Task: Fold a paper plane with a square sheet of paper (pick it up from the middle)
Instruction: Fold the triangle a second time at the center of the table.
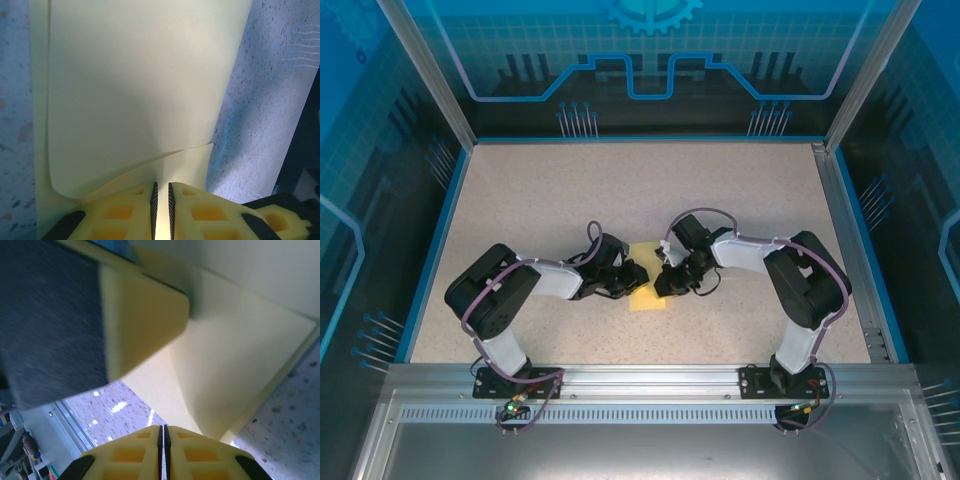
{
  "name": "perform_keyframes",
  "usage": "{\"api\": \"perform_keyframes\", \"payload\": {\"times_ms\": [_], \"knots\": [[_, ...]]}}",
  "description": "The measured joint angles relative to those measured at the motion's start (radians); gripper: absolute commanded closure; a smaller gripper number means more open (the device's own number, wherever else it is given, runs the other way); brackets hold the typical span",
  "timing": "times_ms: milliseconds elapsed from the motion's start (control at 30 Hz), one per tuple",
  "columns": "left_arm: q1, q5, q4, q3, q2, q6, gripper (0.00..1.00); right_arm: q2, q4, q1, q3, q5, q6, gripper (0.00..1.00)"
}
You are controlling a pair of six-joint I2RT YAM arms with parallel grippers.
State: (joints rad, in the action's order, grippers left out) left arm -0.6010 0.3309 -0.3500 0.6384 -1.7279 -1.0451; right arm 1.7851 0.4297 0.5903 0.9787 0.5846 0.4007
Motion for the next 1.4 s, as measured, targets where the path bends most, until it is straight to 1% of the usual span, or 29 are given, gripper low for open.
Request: {"api": "perform_keyframes", "payload": {"times_ms": [133, 400, 867, 1233, 1400], "knots": [[0.000, 0.000, 0.000, 0.000, 0.000, 0.000, 0.81, 0.019, -0.010, 0.010, 0.034, -0.001, 0.023, 0.87], [0.000, -0.001, 0.003, 0.000, 0.001, 0.000, 0.81, 0.114, -0.023, 0.022, 0.044, -0.015, 0.044, 0.86], [0.000, -0.001, 0.004, 0.001, 0.001, 0.001, 0.81, 0.070, -0.022, 0.017, -0.005, 0.000, 0.036, 0.86], [0.000, -0.001, 0.005, 0.001, 0.001, 0.001, 0.81, 0.070, -0.060, -0.005, -0.042, 0.031, 0.017, 0.87], [0.000, -0.001, 0.013, 0.005, 0.001, 0.003, 0.81, 0.039, -0.056, -0.017, -0.076, 0.030, 0.007, 0.88]]}}
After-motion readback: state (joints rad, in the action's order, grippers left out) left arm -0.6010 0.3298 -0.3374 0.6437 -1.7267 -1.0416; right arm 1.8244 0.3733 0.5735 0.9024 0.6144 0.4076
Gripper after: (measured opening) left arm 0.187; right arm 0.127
